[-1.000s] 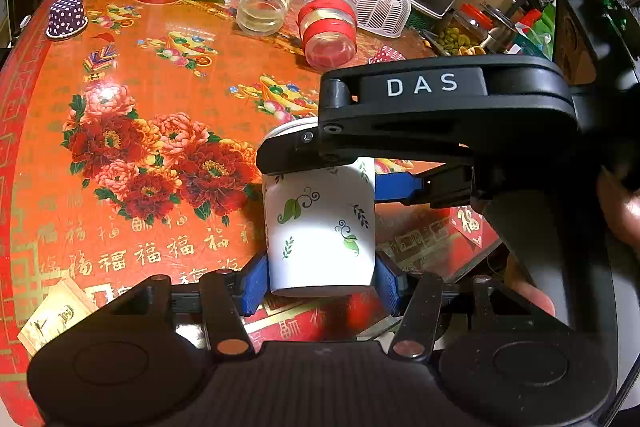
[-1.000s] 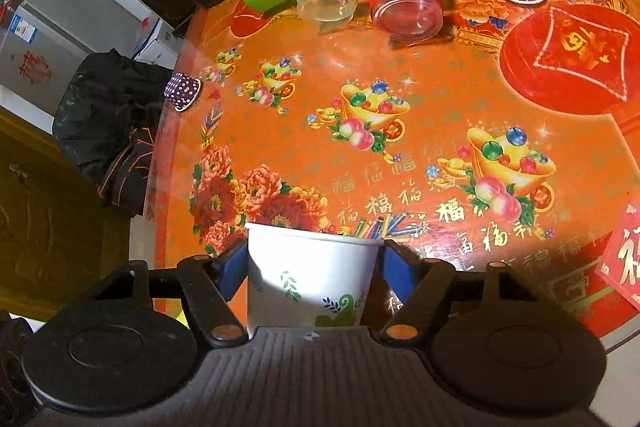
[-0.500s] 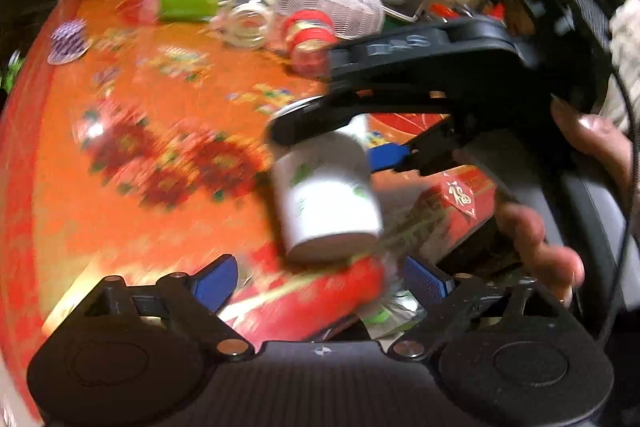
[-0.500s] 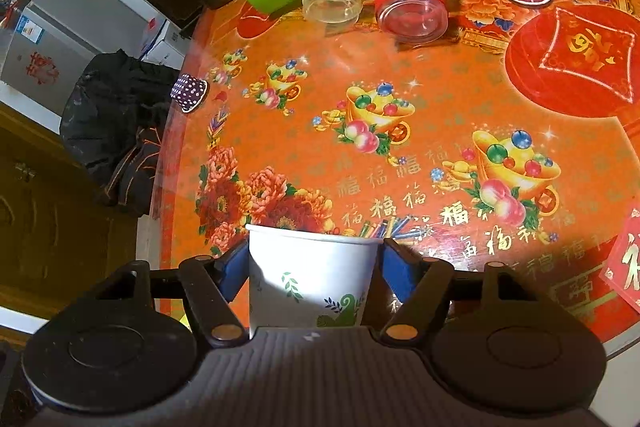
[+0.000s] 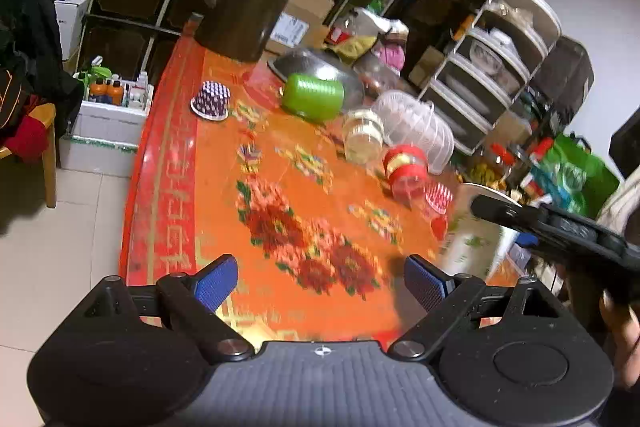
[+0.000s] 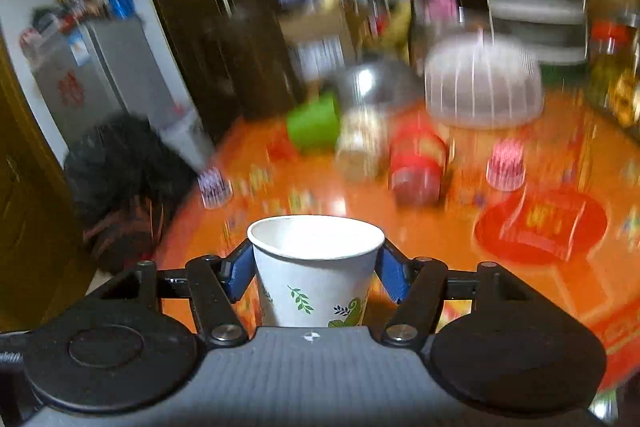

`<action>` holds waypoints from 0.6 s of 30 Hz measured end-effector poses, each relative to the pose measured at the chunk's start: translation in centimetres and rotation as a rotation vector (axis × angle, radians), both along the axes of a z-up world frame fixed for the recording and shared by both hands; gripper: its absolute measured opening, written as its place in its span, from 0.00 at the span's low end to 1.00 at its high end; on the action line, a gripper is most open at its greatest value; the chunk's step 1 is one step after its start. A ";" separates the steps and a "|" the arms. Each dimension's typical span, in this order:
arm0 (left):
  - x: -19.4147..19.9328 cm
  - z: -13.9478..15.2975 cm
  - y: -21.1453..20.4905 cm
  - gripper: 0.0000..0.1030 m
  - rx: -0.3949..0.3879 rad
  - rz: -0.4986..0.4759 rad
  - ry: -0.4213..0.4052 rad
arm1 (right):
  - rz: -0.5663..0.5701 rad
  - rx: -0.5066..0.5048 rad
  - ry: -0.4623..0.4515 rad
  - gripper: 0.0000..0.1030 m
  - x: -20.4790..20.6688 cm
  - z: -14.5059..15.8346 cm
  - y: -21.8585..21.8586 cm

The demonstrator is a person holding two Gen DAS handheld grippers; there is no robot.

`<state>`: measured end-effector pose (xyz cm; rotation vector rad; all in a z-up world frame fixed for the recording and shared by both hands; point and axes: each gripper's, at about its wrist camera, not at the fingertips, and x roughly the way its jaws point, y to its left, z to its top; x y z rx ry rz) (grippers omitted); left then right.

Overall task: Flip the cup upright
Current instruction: 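Grasp the white cup with the right gripper and rotate it upright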

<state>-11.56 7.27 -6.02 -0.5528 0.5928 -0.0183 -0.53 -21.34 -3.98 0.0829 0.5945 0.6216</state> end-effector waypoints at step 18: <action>0.9 -1.9 1.5 0.90 -0.067 0.007 -0.003 | -0.112 0.033 -0.593 0.66 -2.1 -6.5 0.9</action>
